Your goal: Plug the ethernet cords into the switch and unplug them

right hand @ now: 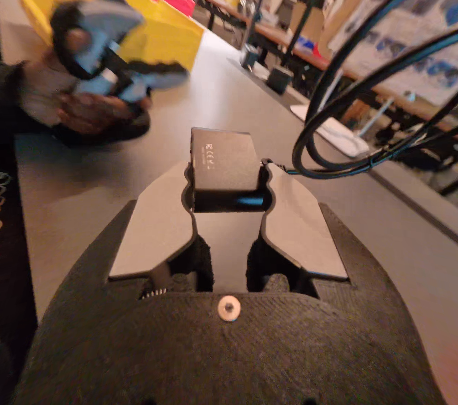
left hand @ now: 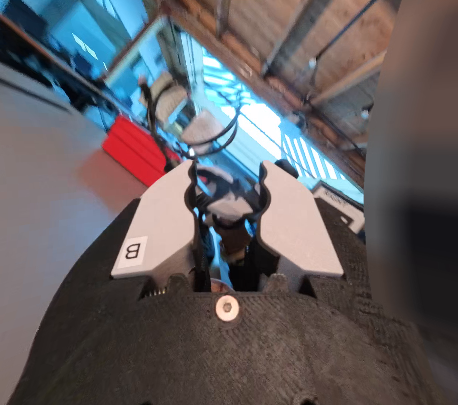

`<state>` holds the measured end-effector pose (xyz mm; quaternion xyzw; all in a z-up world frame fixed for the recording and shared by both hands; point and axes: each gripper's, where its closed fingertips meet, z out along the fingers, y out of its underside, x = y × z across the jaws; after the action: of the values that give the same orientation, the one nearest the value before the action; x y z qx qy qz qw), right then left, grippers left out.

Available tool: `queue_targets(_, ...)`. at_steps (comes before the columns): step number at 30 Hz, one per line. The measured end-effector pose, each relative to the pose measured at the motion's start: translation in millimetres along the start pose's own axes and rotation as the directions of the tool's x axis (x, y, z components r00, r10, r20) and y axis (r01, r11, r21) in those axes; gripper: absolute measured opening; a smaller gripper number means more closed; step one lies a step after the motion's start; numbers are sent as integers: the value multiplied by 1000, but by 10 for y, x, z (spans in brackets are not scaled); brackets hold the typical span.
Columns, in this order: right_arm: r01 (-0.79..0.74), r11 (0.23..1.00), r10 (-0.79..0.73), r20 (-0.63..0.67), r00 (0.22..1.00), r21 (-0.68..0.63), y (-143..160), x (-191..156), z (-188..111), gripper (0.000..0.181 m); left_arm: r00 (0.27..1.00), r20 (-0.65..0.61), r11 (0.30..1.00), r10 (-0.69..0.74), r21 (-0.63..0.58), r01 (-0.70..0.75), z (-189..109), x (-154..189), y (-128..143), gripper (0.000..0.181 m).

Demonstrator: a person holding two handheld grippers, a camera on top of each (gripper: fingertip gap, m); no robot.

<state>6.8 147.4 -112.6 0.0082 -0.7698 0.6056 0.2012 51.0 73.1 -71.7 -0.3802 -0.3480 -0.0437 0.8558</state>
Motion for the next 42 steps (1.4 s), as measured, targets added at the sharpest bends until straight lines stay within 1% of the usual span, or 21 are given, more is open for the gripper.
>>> queue_targets(1, -27, 999, 26, -20, 999, -35, 83, 63, 2, 50, 999, 13, 997, 42, 71, -43, -52, 8, -121, 47)
queue_targets(2, -42, 999, 42, -20, 999, -10, 79, 89, -9, 0, 996, 31, 988, 89, 125, -93, -99, 21, -216, 47)
queue_targets(3, -66, 997, 68, -42, 997, 37, 47, 147, -29, 0, 989, 50, 977, 139, 158, -145, -133, 40, -280, 47)
queue_targets(4, -79, 997, 80, -57, 995, 7, 107, 197, -30, 0, 980, 65, 965, 186, 175, -195, -153, 66, -316, 47)
queue_targets(6, -18, 992, 5, -101, 995, -127, 319, 275, -19, 0, 964, 81, 947, 254, 181, -265, -163, 110, -328, 47)
queue_targets(7, -7, 990, -7, -97, 995, -137, 346, 268, -18, 0, 959, 80, 943, 271, 180, -281, -159, 127, -321, 47)
queue_targets(9, -38, 991, 30, -65, 997, -130, 345, 230, -13, 0, 955, 78, 941, 285, 166, -295, -147, 137, -297, 47)
queue_targets(11, -45, 991, 36, -69, 997, -126, 350, 256, -17, 0, 951, 80, 938, 300, 155, -309, -138, 141, -281, 47)
queue_targets(15, -104, 989, 101, -35, 994, -109, 365, 264, -25, 7, 941, 89, 934, 327, 120, -336, -107, 129, -226, 45)
queue_targets(17, -122, 988, 119, -36, 992, -92, 351, 283, -33, 22, 925, 100, 923, 366, 89, -374, -85, 127, -183, 45)
queue_targets(24, -180, 981, 178, -46, 983, -66, 361, 345, -47, 41, 824, 118, 831, 555, -36, -555, 8, 136, 17, 45)
queue_targets(29, -185, 978, 181, -51, 982, -94, 405, 345, -18, 53, 790, 121, 800, 600, -75, -596, 24, 130, 74, 45)
queue_targets(31, -175, 979, 171, -49, 984, -108, 423, 332, -6, 56, 773, 111, 780, 625, -127, -612, 31, 130, 125, 45)
queue_targets(32, -175, 978, 171, -44, 984, -112, 426, 325, -2, 58, 754, 109, 759, 648, -173, -627, 29, 125, 150, 46)
queue_targets(33, -182, 977, 178, -43, 983, -111, 426, 331, -2, 59, 730, 109, 733, 674, -219, -644, 18, 136, 154, 49)
queue_targets(35, -210, 973, 207, -39, 978, -97, 416, 352, -11, 59, 677, 118, 679, 726, -281, -678, -34, 241, 71, 52)
queue_targets(37, -241, 967, 239, -34, 970, -83, 406, 374, -23, 60, 595, 152, 608, 789, -335, -720, -165, 385, -132, 52)
queue_targets(38, -252, 965, 251, -29, 968, -77, 401, 377, -29, 60, 529, 188, 559, 828, -359, -747, -267, 449, -295, 52)
queue_targets(39, -259, 963, 258, -26, 966, -69, 393, 381, -36, 60, 445, 229, 501, 866, -395, -770, -401, 499, -481, 52)
queue_targets(40, -262, 963, 260, -28, 965, -60, 383, 387, -43, 60, 351, 273, 442, 896, -458, -771, -576, 513, -679, 51)
queue_targets(42, -259, 965, 258, -35, 965, -44, 366, 398, -57, 59, 143, 351, 346, 925, -629, -696, -1049, 469, -1093, 52)
